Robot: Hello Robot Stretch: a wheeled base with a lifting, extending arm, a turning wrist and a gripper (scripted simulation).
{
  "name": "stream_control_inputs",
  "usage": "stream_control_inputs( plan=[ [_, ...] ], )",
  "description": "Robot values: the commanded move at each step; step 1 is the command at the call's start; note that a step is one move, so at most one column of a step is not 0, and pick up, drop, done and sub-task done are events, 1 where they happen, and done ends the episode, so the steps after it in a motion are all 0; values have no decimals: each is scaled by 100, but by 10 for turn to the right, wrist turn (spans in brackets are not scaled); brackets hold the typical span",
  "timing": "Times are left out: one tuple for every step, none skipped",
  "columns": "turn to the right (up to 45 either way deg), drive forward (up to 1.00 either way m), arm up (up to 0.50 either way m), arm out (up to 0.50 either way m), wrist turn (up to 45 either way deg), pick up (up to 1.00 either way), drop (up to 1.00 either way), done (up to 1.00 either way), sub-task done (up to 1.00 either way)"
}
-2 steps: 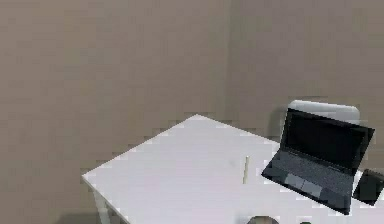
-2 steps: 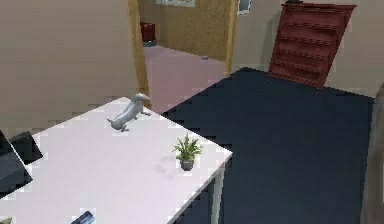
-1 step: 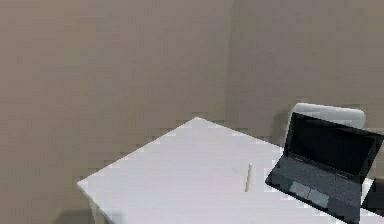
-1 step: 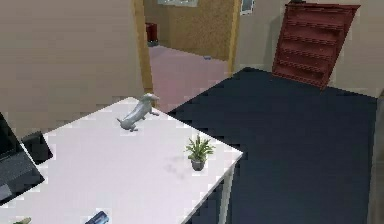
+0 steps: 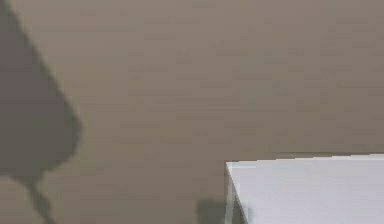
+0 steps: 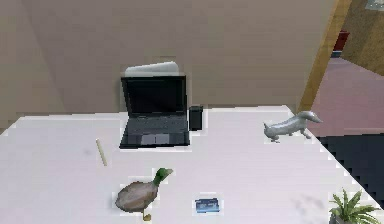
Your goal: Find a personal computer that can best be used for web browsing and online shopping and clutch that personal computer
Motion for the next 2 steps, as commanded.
stream_control_inputs(
  plan=[
    [0,0,50,0,0,0,0,0,0],
    [0,0,32,0,0,0,0,0,0]
  ],
)
